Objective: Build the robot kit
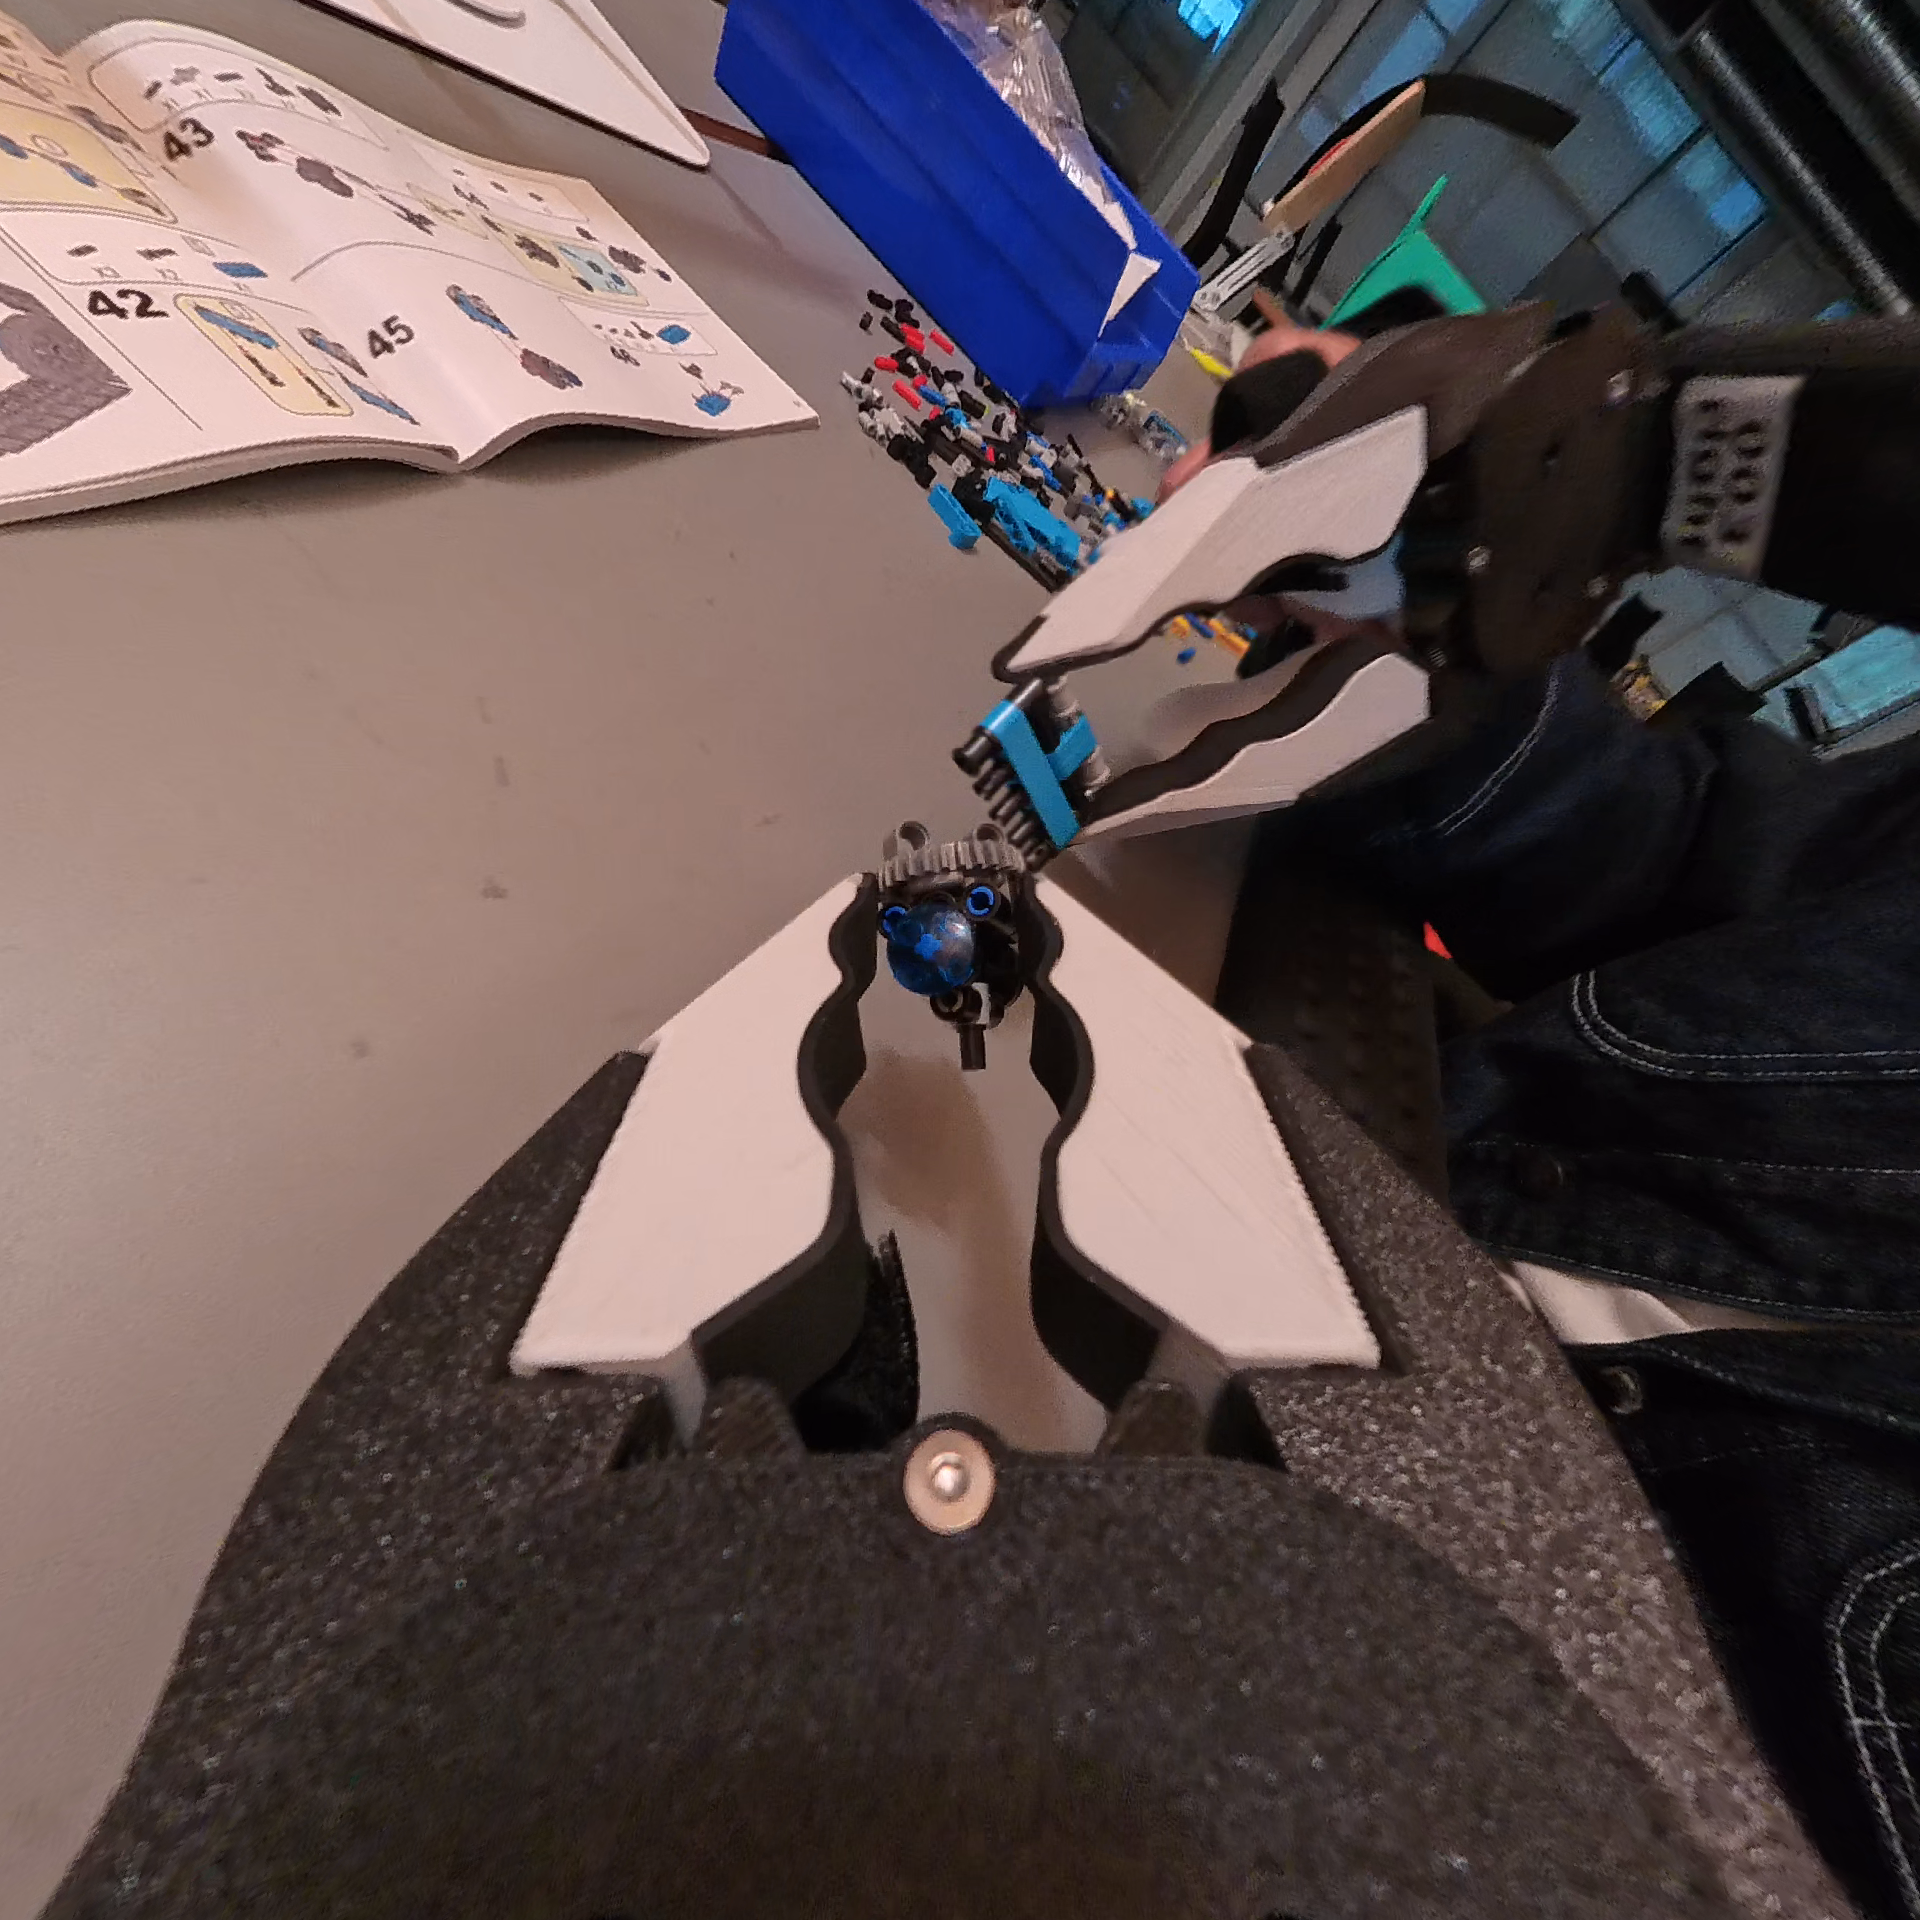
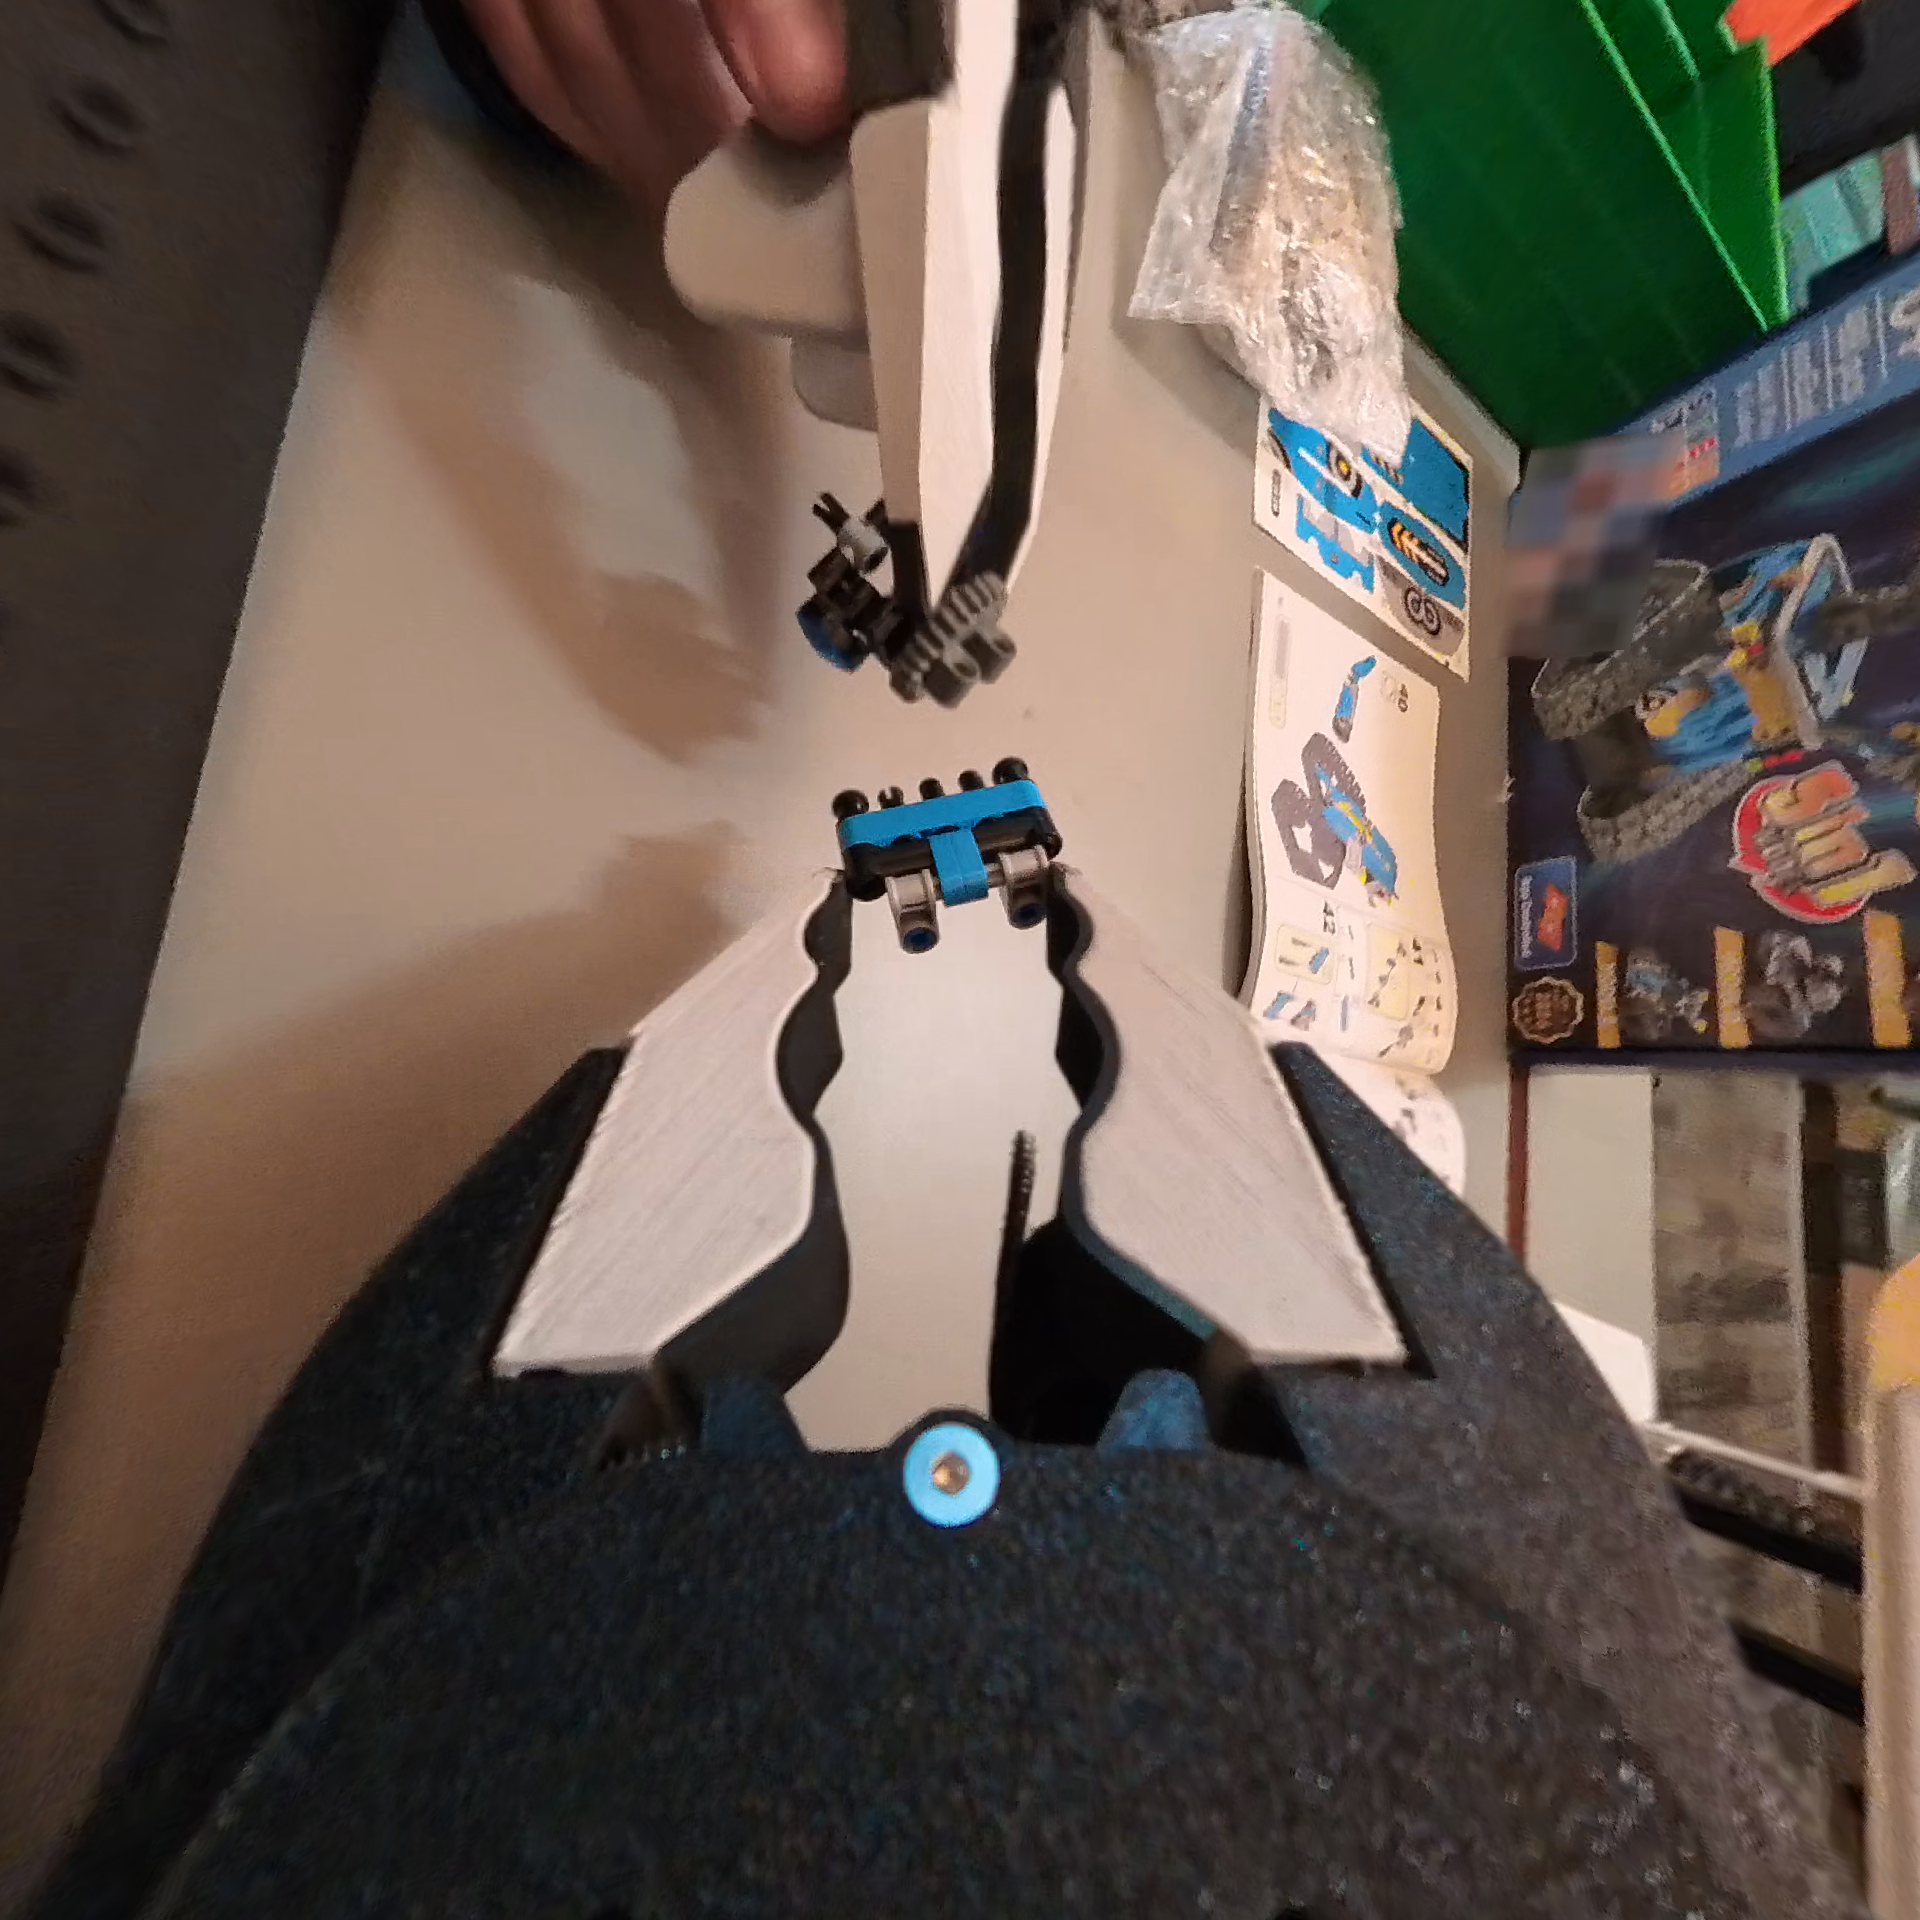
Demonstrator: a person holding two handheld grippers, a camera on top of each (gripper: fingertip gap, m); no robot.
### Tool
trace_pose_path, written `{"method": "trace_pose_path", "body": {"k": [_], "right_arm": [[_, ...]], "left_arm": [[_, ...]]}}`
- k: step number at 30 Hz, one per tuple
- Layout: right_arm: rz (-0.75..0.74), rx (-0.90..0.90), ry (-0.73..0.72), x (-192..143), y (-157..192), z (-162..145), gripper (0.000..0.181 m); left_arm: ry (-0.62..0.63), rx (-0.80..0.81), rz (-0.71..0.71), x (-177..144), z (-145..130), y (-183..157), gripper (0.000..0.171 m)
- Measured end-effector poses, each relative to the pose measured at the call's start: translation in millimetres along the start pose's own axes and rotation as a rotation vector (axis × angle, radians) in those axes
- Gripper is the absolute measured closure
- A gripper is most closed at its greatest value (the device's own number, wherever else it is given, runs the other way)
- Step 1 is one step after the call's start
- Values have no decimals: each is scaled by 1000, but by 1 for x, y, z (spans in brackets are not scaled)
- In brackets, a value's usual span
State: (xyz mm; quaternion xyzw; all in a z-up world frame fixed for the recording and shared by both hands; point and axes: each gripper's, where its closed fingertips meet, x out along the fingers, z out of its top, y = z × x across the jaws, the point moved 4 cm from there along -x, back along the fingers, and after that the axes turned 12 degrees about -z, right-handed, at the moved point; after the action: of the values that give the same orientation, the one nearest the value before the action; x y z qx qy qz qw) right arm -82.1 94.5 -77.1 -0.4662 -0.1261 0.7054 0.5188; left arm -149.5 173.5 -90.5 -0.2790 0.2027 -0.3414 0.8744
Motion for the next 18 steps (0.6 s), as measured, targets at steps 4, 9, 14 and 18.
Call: {"method": "trace_pose_path", "body": {"k": [4,9,14,18], "right_arm": [[6,-126,15,0,-3,14,144],[4,-232,14,-1,-5,25,144],[16,-302,22,-1,0,31,144],[25,-341,99,2,-1,23,144]], "left_arm": [[34,27,16,3,-4,0,145],[42,82,41,3,-3,-1,145],[70,116,53,6,-5,-3,145],[123,186,136,7,-8,2,145]]}}
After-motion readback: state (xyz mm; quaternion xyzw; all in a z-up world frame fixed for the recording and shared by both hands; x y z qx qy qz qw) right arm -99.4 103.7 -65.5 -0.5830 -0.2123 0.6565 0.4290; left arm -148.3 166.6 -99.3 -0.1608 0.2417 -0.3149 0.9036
